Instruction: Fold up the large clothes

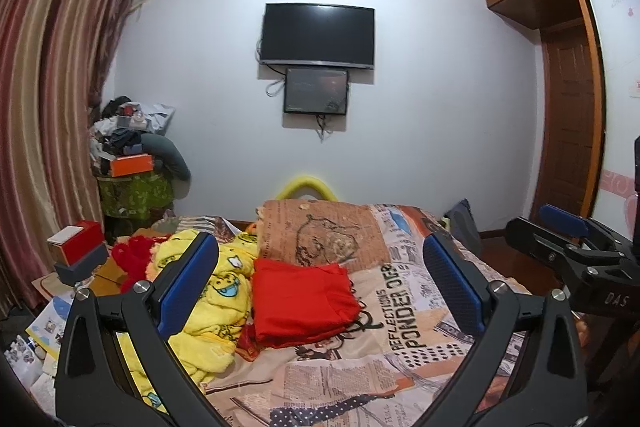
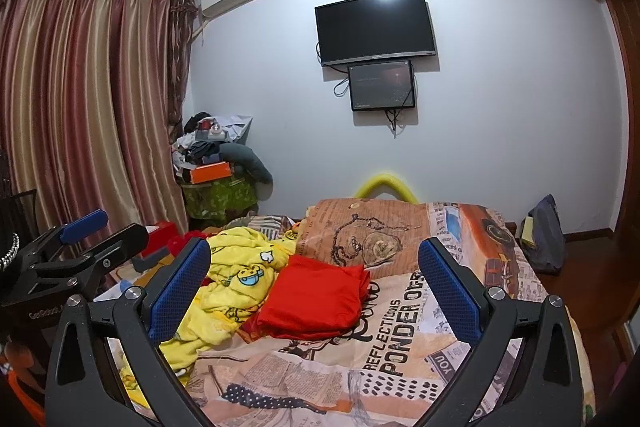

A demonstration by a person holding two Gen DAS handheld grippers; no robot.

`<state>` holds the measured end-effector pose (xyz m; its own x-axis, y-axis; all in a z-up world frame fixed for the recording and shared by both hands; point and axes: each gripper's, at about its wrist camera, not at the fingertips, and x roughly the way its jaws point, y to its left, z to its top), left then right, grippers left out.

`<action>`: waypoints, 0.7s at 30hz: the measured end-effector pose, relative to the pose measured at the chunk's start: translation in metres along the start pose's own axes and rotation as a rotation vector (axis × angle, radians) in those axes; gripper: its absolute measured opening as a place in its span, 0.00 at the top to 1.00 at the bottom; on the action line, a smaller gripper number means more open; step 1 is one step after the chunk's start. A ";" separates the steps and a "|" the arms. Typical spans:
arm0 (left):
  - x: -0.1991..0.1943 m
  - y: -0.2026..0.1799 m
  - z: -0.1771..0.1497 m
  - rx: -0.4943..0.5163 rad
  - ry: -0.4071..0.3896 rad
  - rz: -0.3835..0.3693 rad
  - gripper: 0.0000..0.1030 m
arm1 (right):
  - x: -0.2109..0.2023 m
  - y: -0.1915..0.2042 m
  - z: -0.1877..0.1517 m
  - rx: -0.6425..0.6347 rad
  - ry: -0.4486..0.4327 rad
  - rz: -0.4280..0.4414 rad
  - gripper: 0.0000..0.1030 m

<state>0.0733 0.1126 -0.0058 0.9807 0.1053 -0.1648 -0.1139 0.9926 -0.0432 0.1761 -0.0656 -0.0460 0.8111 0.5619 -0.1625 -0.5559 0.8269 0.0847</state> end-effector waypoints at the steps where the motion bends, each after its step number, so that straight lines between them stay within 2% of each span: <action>1: 0.001 0.000 0.000 -0.002 0.006 -0.009 0.00 | 0.000 0.000 0.000 0.000 -0.001 0.000 0.00; 21: 0.000 -0.011 -0.002 0.009 0.011 -0.018 0.00 | 0.001 -0.002 -0.001 0.021 -0.003 -0.019 0.00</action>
<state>0.0738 0.1019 -0.0074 0.9807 0.0866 -0.1752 -0.0946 0.9948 -0.0376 0.1782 -0.0667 -0.0474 0.8221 0.5461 -0.1611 -0.5364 0.8377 0.1025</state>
